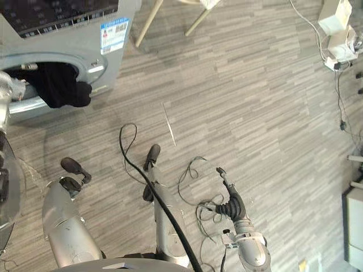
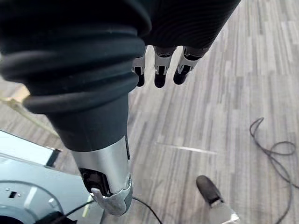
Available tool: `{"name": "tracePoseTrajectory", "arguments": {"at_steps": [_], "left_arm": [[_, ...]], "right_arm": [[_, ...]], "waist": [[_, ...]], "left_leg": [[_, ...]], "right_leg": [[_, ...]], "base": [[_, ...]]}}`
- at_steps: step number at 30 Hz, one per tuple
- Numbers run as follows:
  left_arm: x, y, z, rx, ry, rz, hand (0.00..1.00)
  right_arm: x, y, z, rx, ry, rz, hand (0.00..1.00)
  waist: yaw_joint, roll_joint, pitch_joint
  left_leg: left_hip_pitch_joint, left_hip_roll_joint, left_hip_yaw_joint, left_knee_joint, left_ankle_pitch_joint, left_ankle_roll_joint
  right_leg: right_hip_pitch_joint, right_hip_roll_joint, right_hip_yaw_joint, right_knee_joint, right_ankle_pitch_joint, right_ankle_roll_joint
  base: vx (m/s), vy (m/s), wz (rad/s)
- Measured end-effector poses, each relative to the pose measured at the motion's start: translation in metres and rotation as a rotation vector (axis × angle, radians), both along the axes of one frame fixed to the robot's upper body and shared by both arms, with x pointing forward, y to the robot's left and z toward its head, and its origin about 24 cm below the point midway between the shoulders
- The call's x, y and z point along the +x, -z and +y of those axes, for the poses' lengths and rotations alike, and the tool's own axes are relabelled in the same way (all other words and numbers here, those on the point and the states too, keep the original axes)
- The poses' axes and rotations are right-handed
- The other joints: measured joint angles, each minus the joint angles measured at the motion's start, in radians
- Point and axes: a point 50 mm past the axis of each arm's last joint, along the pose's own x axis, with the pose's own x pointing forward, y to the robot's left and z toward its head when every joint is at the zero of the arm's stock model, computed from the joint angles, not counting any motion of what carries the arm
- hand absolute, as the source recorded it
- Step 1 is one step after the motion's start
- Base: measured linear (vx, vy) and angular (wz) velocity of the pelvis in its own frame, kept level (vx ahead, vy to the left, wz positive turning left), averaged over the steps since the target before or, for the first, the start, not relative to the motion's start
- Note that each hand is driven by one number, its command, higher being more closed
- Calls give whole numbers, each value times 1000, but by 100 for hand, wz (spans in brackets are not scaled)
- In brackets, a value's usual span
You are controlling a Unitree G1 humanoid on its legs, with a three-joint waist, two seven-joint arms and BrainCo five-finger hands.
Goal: Pick up the laundry basket with both hands and put the clothes into the washing machine.
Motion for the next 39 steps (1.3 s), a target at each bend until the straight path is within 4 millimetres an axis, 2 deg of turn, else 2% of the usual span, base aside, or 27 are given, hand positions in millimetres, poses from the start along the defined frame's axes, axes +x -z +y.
{"name": "tracePoseTrajectory", "arguments": {"at_steps": [1,2,3,5,9,11,12,13,14,16,18,19,20,21,22,23,24,25,26,28,29,30,31,32,33,37,39], "left_arm": [[-4,2,-4,6,28,-12,0],[-6,19,-2,-2,31,37,0],[-7,22,-1,-3,29,42,0],[-21,36,7,-34,13,38,0],[-40,69,10,-116,-2,49,0],[-50,93,13,-156,-28,94,0],[-54,114,-1,-195,3,126,0],[-59,123,-7,-209,12,134,0],[-65,134,-16,-206,26,152,0],[-73,155,-30,-246,49,198,0],[-92,182,-23,-294,5,284,0],[-107,195,-12,-342,-58,308,0],[-116,200,-6,-368,-101,307,0],[-133,208,8,-390,-186,316,0],[-141,217,7,-413,-210,336,0],[-160,240,-1,-462,-224,407,0],[-167,248,-6,-485,-221,437,0],[-174,255,-10,-500,-219,466,0],[-187,268,-18,-532,-216,518,0],[-204,278,-23,-563,-231,557,0],[-213,280,-18,-555,-262,567,0],[-214,279,-16,-542,-269,558,0],[-213,281,-23,-542,-275,550,0],[-212,284,-31,-556,-268,543,0],[-208,284,-40,-591,-266,484,0],[-188,288,-59,-1042,-296,105,0],[-168,286,-64,-1323,-328,-155,0]], "right_arm": [[0,3,-1,11,18,9,0],[0,10,-1,23,35,35,0],[-1,12,-1,26,39,39,0],[-1,26,0,53,91,83,0],[0,46,1,99,142,161,0],[3,45,2,94,149,148,0],[5,46,-5,74,184,145,0],[8,46,-9,56,183,148,0],[7,54,-8,82,217,172,0],[9,61,1,107,221,200,0],[14,59,6,120,215,182,0],[15,59,5,117,211,176,0],[15,58,4,115,213,174,0],[7,62,1,114,237,201,0],[0,65,-8,105,272,223,0],[1,67,-27,62,310,258,0],[0,66,-34,42,320,266,0],[-1,67,-39,30,322,279,0],[-5,76,-35,67,347,311,0],[-3,78,-23,95,305,314,0],[2,73,-15,96,266,281,0],[6,67,-14,92,259,252,0],[4,64,-17,77,262,242,0],[10,60,-21,54,255,224,0],[23,49,-21,48,242,164,0],[27,24,21,154,168,-5,0],[26,3,33,182,155,-125,0]], "waist": [[10,0,0],[4,0,0],[0,0,0],[-25,0,0],[-20,0,0],[-8,-3,-1],[-13,-1,-4],[-2,8,-4],[-2,-8,-9],[16,-7,-8],[20,7,0],[24,18,-5],[35,22,-16],[48,-13,-45],[44,-9,-58],[46,47,-79],[49,60,-86],[53,62,-91],[64,41,-107],[67,47,-121],[82,45,-123],[86,31,-121],[83,44,-131],[86,78,-130],[116,95,-111],[125,69,-89],[125,36,-70]], "left_leg": [[26,-5,-3,-21,10,-13],[64,-22,-16,-60,28,-30],[71,-25,-19,-69,31,-32],[106,-58,-31,-130,58,-46],[184,-86,-85,-185,77,-74],[109,-69,-204,-16,90,-35],[125,-191,-225,-218,63,-44],[161,-229,-214,-336,172,-36],[184,-263,-199,-347,183,-63],[236,-270,-213,-345,168,-54],[316,-253,-221,-359,163,-56],[366,-209,-221,-383,163,-57],[378,-185,-217,-389,163,-57],[353,-167,-196,-299,158,-62],[280,-158,-215,-173,91,-103],[245,-206,-213,-218,30,-106],[249,-246,-209,-272,38,-87],[270,-285,-199,-330,39,-39],[351,-313,-187,-360,82,-50],[361,-280,-203,-290,76,-40],[280,-227,-227,-98,80,-30],[207,-219,-222,14,38,-23],[160,-222,-224,-24,-8,-31],[156,-223,-217,-145,11,-29],[151,-202,-201,-207,87,-17],[136,-168,-128,-180,84,3],[98,-92,-86,-140,38,-11]], "right_leg": [[11,-7,-5,31,-28,3],[27,-19,-20,84,-76,7],[28,-23,-24,95,-86,9],[31,-42,-45,155,-140,8],[76,-54,-64,213,-220,-3],[133,-62,-50,223,-248,-4],[139,-119,-50,261,-271,24],[146,-125,-48,281,-284,44],[173,-152,-52,293,-321,71],[262,-153,-89,265,-318,69],[288,-160,-104,363,-313,60],[259,-136,-86,373,-381,72],[265,-87,-76,238,-398,72],[336,-18,-76,-114,-183,14],[376,-25,-95,-154,-104,67],[383,-13,-76,-138,-114,57],[394,-16,-64,-132,-119,61],[406,-25,-55,-119,-131,75],[416,-62,-67,-40,-176,88],[411,-55,-77,-2,-262,80],[415,2,-74,-134,-192,27],[406,-3,-75,-145,-76,-15],[412,-8,-95,-117,-145,64],[398,12,-100,-101,-147,66],[358,24,-70,-58,-164,74],[296,14,-69,10,-179,68],[228,52,-45,44,-180,67]], "base": [[94,-98,31],[71,-62,32],[110,-87,43],[138,-77,29],[267,-54,9],[301,36,10],[166,111,10],[240,201,22],[192,111,19],[310,70,45],[331,-53,-3],[346,-212,-52],[315,-272,-57],[246,-258,0],[246,-30,16],[201,115,25],[226,215,-7],[355,199,14],[297,141,20],[263,40,18],[180,-45,17],[30,-72,38],[7,24,35],[-5,150,-18],[32,201,-52],[3,81,-33],[-94,-50,-91]]}}
